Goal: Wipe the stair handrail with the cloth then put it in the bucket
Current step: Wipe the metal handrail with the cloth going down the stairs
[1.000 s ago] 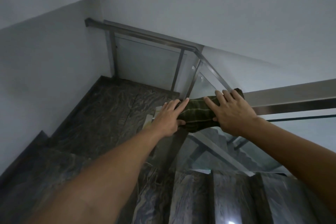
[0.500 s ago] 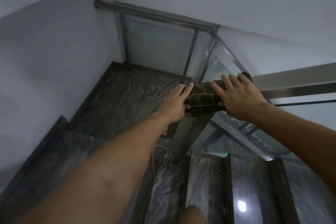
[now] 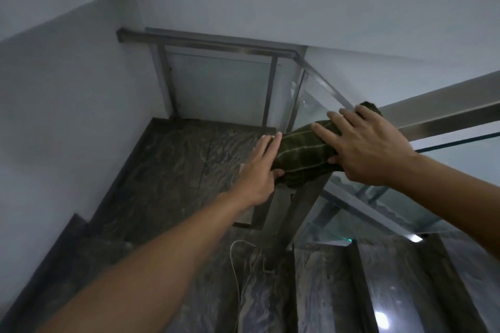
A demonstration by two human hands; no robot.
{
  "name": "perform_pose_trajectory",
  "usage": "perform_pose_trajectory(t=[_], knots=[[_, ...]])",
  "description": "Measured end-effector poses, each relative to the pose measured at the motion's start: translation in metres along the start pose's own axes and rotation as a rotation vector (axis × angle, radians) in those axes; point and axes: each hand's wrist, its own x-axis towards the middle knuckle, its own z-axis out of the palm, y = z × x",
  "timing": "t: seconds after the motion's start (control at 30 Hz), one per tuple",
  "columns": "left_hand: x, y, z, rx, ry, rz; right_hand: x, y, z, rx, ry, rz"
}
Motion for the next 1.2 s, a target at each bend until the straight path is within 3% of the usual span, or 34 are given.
perform_pose_trajectory(t=[0.47,0.57,0.73,0.87,1.2], knots=[[0.001,-0.039,-0.001,-0.200,-0.070,0.261,0.005,-0.023,-0.010,-0.002,0.025,0.122],[0.005,-0.044,-0.007,-0.073,-0.047,0.335,0.001,-0.030,-0.015,0.009,-0.001,0.166],[0.019,-0.052,-0.012,0.168,0.056,0.622,0.000,-0.049,-0.017,0.005,0.020,0.248],[0.033,-0.058,-0.014,0.161,-0.036,0.788,0.000,-0.056,-0.014,0.059,-0.089,0.331],[0.051,-0.080,-0.025,-0.110,-0.286,0.837,0.024,-0.085,-0.028,0.151,-0.245,0.613]])
